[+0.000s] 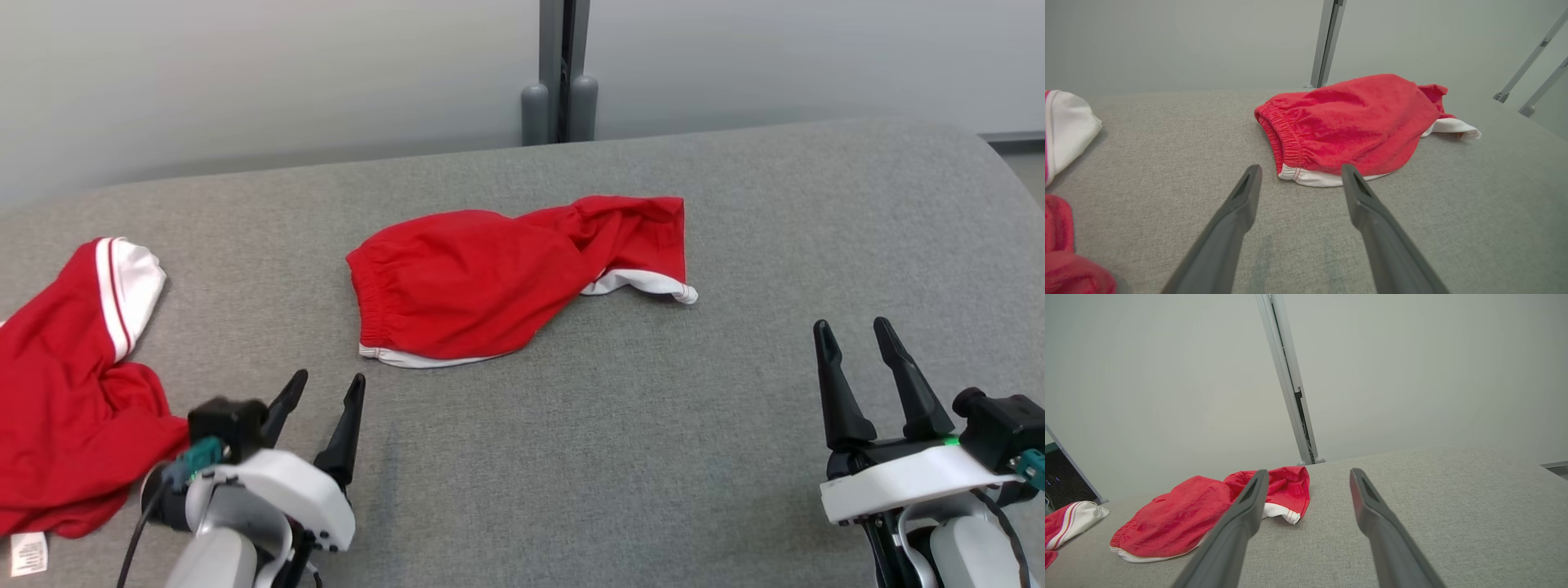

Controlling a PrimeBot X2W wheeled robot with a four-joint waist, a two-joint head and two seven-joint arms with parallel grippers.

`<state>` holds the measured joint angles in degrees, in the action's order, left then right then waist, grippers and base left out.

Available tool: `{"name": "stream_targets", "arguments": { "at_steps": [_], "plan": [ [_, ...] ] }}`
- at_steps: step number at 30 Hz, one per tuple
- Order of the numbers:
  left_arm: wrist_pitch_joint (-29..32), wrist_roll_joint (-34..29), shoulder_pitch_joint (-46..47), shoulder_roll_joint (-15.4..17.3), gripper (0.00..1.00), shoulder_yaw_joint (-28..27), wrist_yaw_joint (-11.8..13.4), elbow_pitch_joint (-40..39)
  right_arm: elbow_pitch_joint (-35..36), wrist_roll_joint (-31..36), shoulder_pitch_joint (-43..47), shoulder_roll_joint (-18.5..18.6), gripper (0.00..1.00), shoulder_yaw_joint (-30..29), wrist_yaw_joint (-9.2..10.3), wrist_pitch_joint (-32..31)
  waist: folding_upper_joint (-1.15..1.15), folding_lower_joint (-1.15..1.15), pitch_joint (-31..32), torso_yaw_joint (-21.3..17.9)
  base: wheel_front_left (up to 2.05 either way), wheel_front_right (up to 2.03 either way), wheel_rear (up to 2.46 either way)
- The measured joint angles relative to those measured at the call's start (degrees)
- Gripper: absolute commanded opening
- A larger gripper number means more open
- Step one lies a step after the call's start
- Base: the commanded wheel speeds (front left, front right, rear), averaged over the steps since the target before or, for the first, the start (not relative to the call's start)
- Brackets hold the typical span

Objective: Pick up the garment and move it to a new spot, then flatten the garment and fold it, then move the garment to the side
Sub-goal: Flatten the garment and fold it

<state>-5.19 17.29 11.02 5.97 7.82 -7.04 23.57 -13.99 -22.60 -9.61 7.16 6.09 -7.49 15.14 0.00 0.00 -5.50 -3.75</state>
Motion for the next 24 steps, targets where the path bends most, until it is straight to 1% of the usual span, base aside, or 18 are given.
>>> {"name": "stream_targets", "arguments": {
  "at_steps": [2, 6, 9, 13, 16, 20, 24],
  "plan": [
    [2.56, 0.83, 2.26, 1.03, 1.0, 1.05, -0.05, 1.53, 0.18, 0.03, -0.14, 0.02, 1.0, 0.03, 0.0, -0.01, 0.0, 0.0, -0.7, -0.41, 0.0, 0.0, 0.0],
    [6.46, 2.89, 6.95, 4.42, 1.0, 4.58, -0.25, 4.93, 0.66, 0.46, -1.08, 0.11, 1.0, 0.12, 0.0, -0.01, 0.0, 0.0, -2.45, -1.49, 0.0, 0.0, 0.0],
    [9.03, 6.31, 9.88, 6.8, 1.0, 8.17, -0.41, 7.5, 1.04, 0.59, -1.97, 0.24, 1.0, -0.09, 0.0, -0.01, 0.0, 0.0, -3.86, -2.54, 0.0, 0.0, 0.0],
    [13.32, 10.4, 13.45, 9.66, 1.0, 10.68, -0.41, 11.48, 1.18, 0.89, -2.57, 0.22, 1.0, -0.08, 0.0, -0.01, 0.0, 0.0, -5.53, -4.03, 0.0, 0.0, 0.0],
    [16.59, 12.55, 16.14, 10.07, 1.0, 11.71, -0.41, 13.36, 1.29, 0.97, -2.79, 0.19, 1.0, -0.18, 0.0, -0.01, 0.0, 0.0, -6.63, -4.99, 0.0, 0.0, 0.0],
    [18.27, 14.08, 19.82, 11.27, 1.0, 11.89, -0.41, 14.44, 1.23, 1.16, -2.96, 0.23, 1.0, -0.19, 0.0, 0.0, 0.0, 0.0, -7.63, -5.97, 0.0, 0.0, 0.0],
    [22.35, 15.35, 21.58, 10.88, 1.0, 12.89, -0.41, 17.26, 1.02, 1.31, -3.12, 0.35, 1.0, 0.02, 0.0, 0.0, 0.0, 0.0, -8.08, -6.69, 0.0, 0.0, 0.0]
  ]
}}
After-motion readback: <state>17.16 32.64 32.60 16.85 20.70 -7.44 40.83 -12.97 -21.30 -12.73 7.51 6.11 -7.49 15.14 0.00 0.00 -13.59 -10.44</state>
